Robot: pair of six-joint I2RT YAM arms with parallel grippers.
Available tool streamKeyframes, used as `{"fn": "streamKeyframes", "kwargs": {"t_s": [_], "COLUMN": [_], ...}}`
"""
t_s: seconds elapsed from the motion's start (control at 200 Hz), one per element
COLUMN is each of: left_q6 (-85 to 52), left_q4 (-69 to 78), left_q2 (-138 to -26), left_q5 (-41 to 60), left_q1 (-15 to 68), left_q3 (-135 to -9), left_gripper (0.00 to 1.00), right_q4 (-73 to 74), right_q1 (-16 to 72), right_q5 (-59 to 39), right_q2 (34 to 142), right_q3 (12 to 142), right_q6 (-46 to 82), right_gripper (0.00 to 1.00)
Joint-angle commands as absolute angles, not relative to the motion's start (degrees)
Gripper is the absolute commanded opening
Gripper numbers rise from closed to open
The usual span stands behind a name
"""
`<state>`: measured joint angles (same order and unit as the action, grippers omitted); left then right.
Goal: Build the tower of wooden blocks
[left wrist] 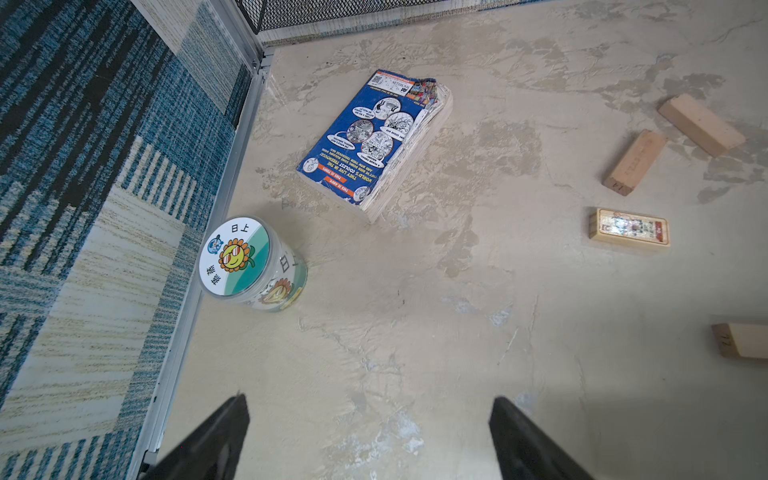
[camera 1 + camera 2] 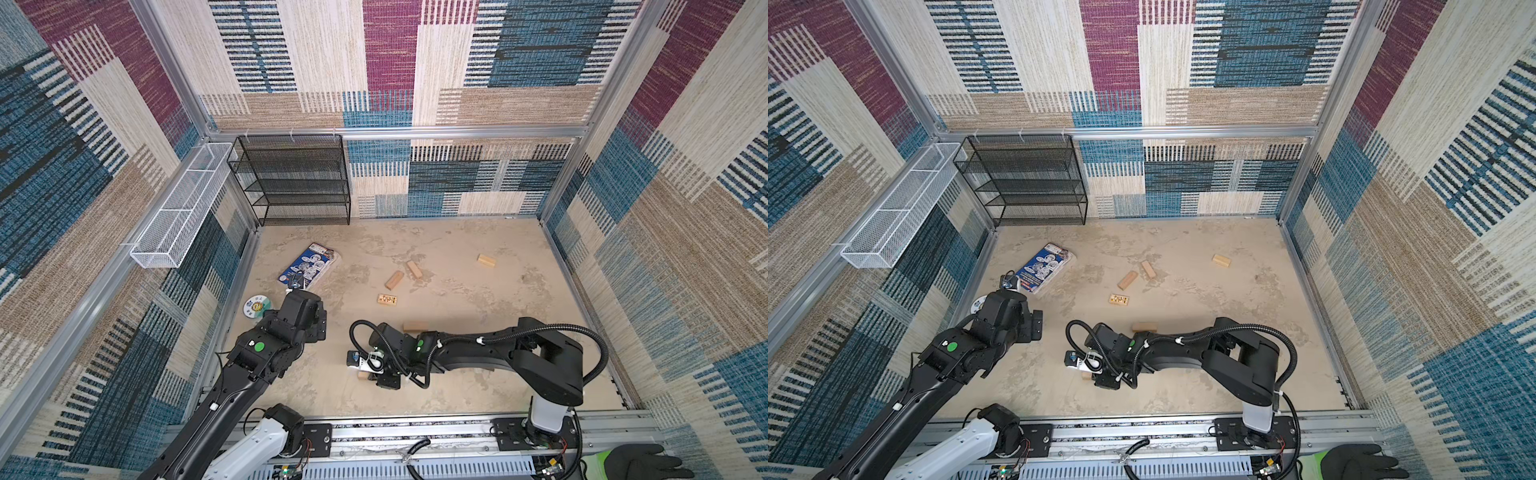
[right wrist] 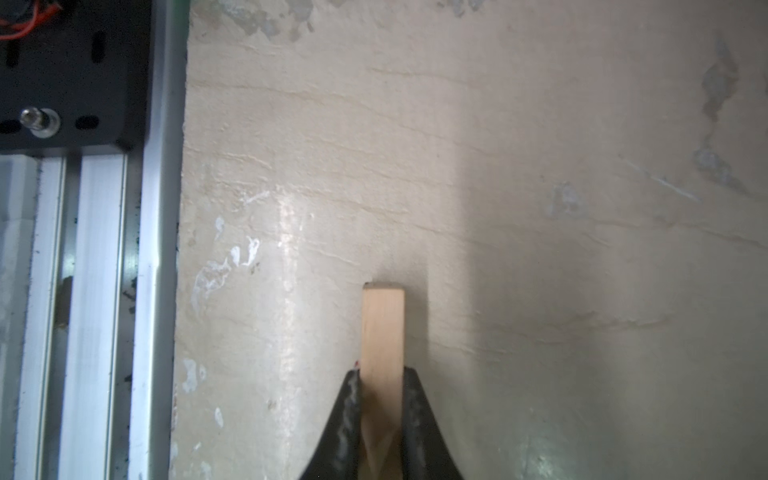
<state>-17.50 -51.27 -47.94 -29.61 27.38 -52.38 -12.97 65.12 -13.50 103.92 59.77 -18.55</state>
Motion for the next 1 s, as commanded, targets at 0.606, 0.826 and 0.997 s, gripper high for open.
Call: {"fn": "streamKeyframes", "kwargs": {"t_s": [0.606, 0.826, 0.997], "left_q6": [-18.28, -18.28, -18.28], "left_q4": [-51.35, -51.33, -51.33], "left_q2": [-47.74, -47.72, -47.77], "left_q5": [-28.91, -28.83, -28.92], "left_q1": [27.33, 27.33, 27.33], "left_q3": [-52.45, -52.43, -52.39], "left_gripper": [0.95, 0.95, 0.95], "right_q4": [1.26, 0.7, 0.2], "right_q1": [59.27, 58.44, 58.42], "right_q5": [-21.79, -21.5, -24.25], "right_q2": [100.28, 102.28, 102.12], "right_q3": [52.56, 52.4, 52.79], "right_q6": [-4.05, -3.3, -3.66], "right_gripper": [0.27, 0.23, 0.29]}}
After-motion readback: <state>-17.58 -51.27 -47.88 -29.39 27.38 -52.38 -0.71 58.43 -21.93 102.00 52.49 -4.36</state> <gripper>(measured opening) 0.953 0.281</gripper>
